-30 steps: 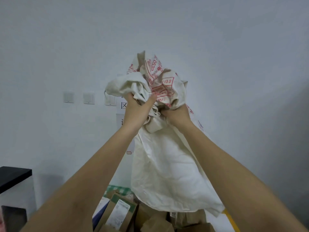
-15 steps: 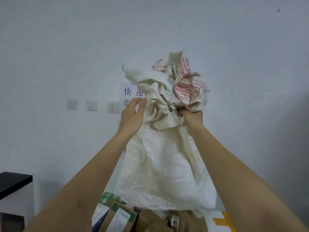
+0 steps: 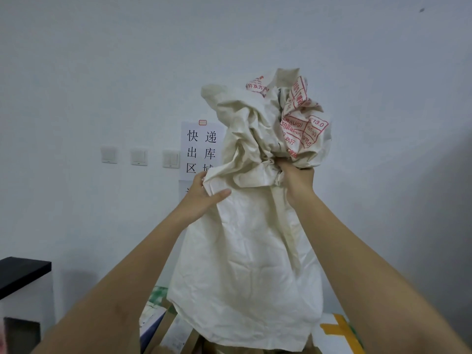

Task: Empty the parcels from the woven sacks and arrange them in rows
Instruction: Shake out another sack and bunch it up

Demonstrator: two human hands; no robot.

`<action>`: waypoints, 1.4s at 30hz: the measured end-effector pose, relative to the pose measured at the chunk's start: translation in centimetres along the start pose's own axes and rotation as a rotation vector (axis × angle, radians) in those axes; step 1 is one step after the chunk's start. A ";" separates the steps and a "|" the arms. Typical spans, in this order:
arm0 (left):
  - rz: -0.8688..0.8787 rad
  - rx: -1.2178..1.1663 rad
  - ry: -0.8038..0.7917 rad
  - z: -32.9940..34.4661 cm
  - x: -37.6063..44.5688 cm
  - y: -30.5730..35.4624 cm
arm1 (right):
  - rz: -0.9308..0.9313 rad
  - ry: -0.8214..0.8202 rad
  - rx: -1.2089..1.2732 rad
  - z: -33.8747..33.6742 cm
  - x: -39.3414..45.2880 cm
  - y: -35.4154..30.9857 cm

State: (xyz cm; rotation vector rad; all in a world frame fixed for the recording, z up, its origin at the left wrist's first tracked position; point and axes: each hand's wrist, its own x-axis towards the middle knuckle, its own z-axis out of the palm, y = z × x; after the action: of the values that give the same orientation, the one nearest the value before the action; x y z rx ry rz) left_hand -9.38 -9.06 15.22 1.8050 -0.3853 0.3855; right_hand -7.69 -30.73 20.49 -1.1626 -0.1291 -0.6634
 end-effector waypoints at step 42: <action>0.213 1.059 -0.301 6.6 -14.6 -9.9 | 0.919 -0.185 -0.417 -14.2 -15.8 21.7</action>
State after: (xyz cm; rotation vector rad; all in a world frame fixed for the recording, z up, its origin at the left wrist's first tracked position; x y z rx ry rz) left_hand -17.49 -12.04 -1.46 2.8851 -0.6593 0.5176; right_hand -11.93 -31.63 -9.55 -1.5096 0.3929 0.2492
